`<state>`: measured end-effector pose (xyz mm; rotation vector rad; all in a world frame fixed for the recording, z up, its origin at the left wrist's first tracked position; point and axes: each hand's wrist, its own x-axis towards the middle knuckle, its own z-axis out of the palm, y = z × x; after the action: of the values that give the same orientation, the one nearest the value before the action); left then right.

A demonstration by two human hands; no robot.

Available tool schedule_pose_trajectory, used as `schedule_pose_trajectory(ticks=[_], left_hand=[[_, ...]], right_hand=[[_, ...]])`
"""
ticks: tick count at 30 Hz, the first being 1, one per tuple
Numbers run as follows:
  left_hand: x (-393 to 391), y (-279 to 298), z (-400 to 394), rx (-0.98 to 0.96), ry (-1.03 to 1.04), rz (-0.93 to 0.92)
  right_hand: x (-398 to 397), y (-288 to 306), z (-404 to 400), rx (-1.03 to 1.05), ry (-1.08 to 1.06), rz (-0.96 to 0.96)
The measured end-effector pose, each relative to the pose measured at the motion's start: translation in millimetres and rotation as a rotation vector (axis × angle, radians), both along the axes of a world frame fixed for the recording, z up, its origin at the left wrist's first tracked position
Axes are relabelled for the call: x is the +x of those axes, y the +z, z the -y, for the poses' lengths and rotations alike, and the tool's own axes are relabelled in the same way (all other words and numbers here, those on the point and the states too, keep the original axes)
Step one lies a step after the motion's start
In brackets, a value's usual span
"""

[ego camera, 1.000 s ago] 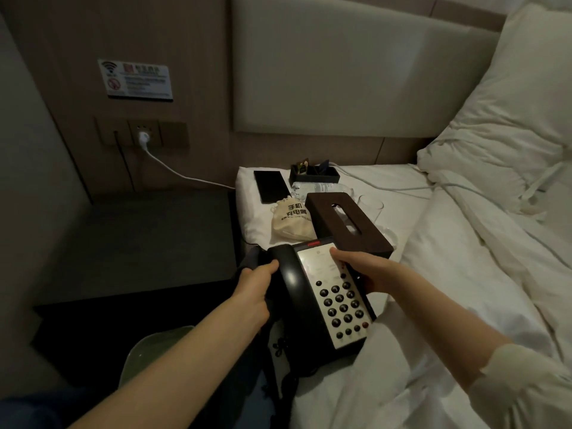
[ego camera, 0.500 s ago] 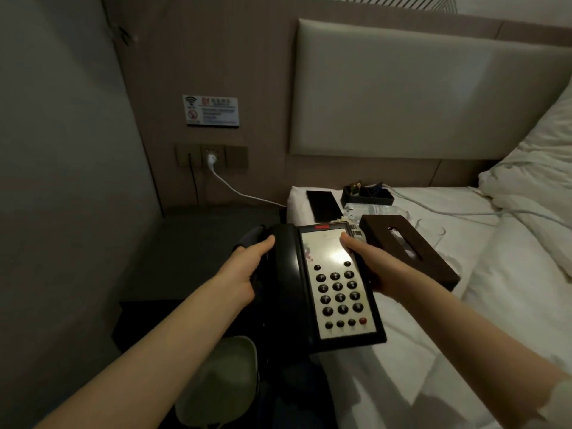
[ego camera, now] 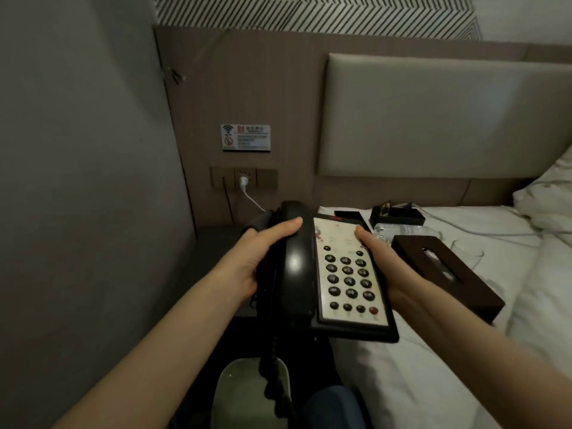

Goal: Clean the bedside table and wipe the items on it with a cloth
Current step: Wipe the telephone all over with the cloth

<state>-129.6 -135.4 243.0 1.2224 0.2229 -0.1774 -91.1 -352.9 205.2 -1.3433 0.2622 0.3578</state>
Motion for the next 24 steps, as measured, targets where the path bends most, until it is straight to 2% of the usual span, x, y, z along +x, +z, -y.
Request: schedule_pose_trajectory(ticks=[3, 8, 11, 14, 19, 21, 24], left_hand=[[-7, -2, -2, -0.023, 0.068, -0.040], [-16, -6, -6, -0.184, 0.059, -0.077], [-18, -5, -5, -0.157, 0.069, -0.030], [-20, -4, -8, -0.131, 0.037, -0.024], [-19, 0, -18, -0.195, -0.031, 0.011], [-16, 5, -22, -0.103, 0.139, 0.077], [-13, 20, -29, 0.351, 0.415, 0.467]], right_hand=[[-16, 5, -5, 0.079, 0.027, 0.033], [-43, 6, -12, 0.282, 0.052, -0.002], [-56, 6, -18, 0.376, 0.051, -0.016], [-63, 6, -22, 0.416, 0.023, -0.022], [-64, 7, -22, 0.429, 0.008, -0.044], [-65, 8, -20, 0.422, 0.007, -0.066], [-68, 7, -19, 0.417, 0.005, -0.090]])
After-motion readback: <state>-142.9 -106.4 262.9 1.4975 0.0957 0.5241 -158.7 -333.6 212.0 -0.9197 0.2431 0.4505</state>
